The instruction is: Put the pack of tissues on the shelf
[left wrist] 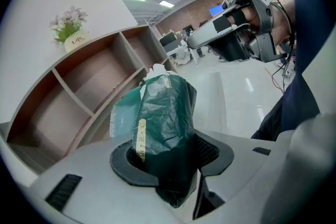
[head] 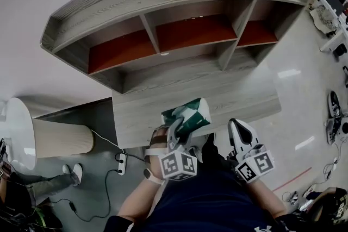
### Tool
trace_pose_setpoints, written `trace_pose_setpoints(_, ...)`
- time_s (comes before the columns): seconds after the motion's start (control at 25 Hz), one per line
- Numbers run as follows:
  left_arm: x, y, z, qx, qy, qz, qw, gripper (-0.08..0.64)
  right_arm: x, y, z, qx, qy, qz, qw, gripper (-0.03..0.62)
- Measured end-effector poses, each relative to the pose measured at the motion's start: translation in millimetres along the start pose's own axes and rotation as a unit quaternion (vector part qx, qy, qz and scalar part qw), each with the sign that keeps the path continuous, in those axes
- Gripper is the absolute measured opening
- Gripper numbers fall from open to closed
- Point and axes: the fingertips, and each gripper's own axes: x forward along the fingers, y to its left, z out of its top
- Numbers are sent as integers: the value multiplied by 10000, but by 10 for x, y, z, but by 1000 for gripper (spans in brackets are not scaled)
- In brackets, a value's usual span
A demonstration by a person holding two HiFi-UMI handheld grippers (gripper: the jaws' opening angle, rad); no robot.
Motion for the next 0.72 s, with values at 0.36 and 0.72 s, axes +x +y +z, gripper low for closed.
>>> trace_pose_setpoints(0.36,390,202,128,-11,136,84,9999,187,257,-355,116,35,42,52,10000,5)
trace_pose_setpoints(0.72,914,384,185,186,305,279,9990,187,491,-686,194,122,116,82,9998,5)
